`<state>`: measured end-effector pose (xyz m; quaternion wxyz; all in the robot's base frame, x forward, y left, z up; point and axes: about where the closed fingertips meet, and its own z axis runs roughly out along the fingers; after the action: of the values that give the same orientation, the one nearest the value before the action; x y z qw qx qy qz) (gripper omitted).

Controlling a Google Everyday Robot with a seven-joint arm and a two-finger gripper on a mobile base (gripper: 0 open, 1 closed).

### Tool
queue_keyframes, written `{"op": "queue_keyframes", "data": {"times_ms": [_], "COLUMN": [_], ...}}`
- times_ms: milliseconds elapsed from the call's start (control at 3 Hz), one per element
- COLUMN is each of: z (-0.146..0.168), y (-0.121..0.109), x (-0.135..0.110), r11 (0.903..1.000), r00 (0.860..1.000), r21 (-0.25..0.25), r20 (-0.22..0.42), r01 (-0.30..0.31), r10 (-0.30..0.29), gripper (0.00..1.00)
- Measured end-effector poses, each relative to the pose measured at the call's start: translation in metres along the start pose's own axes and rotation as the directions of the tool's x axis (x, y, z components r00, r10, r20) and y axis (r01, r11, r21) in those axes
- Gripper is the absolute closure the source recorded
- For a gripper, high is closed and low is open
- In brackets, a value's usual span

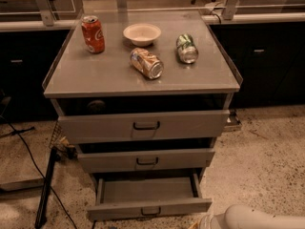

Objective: Close bottom drawer

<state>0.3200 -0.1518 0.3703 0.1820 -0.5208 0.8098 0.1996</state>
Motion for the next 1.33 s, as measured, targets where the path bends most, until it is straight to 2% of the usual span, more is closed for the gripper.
{"op": "queue_keyframes", "data": {"times_ms": [667,1000,1333], "z": [0.013,0.041,0.072], "y": [-0.002,-0.016,-0.039], "x": [0.003,0.005,0.004], "r11": [0.9999,0.9993,0.9933], "r00": [1.0,0.999,0.99], "r21": [-0.017,0.013,0.085], "r20": [0.002,0.041,0.107], "r01": [-0.002,0.035,0.079], "r10": [0.002,-0.036,-0.088], "gripper": [1.0,1.0,1.0]}}
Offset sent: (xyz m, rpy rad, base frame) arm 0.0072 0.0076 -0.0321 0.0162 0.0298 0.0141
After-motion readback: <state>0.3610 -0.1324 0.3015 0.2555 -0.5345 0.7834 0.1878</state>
